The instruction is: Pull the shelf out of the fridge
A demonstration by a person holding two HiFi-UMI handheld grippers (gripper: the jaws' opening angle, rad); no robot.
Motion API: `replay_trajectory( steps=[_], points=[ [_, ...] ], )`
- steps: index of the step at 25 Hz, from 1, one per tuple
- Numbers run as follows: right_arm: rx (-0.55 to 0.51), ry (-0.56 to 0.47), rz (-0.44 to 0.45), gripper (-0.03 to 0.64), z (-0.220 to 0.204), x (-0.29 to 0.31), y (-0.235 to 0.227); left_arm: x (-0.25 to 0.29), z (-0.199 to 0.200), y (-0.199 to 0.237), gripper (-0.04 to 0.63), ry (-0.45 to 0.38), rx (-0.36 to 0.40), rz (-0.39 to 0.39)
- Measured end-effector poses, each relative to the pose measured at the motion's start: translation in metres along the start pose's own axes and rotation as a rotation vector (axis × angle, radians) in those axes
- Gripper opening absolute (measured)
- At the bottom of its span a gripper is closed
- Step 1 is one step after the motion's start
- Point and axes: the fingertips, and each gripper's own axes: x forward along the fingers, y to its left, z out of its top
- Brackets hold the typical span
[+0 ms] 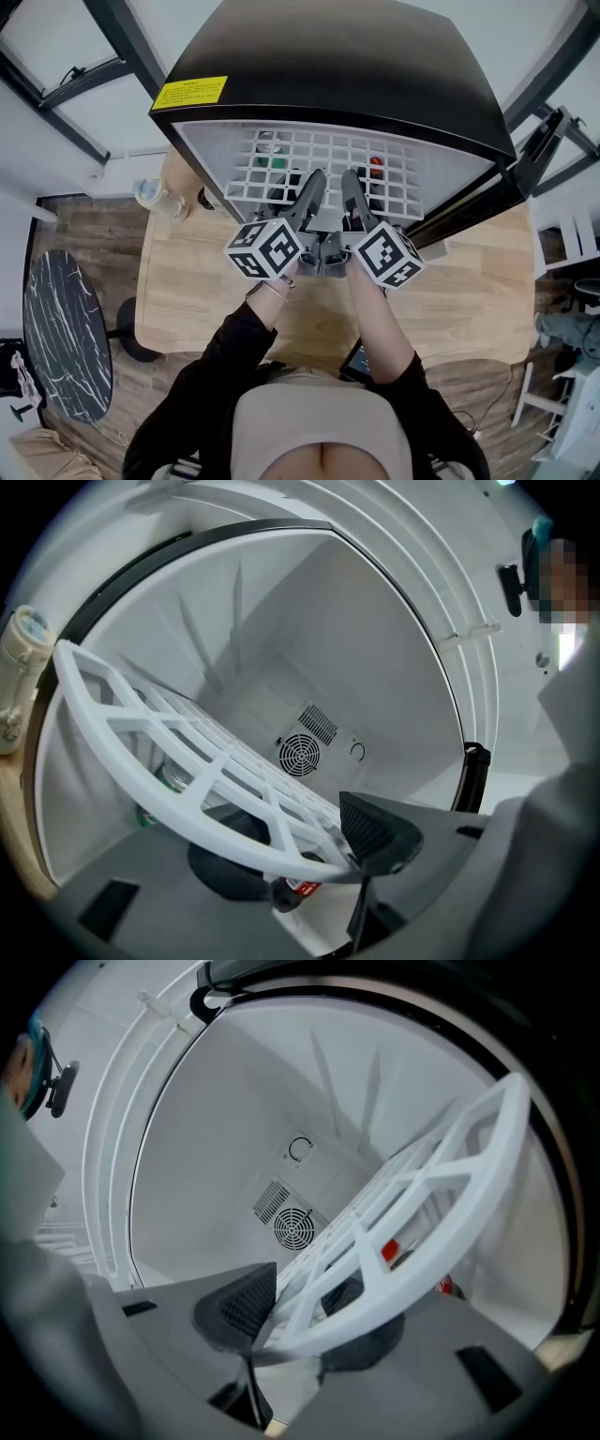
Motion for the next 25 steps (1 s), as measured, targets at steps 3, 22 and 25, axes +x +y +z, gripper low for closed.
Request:
replay_trajectory(
  steps=[3, 22, 25],
  points=[
    [0.000, 0.003, -0.001, 0.166, -0.001, -0.002, 0.001, -0.003, 0.000, -0.001, 0.233, 0.001, 0.000, 0.003],
    [-0.005, 0.006, -0.001, 0.166, -0.005, -0.015, 0.003, -0.015, -0.005, -0.005, 0.230, 0.004, 0.000, 0.009],
    [-0.005, 0.003, -0.001, 0.166, -0.006, -0.018, 0.004, -0.017, -0.006, -0.006, 0.229, 0.006, -0.002, 0.008]
  ],
)
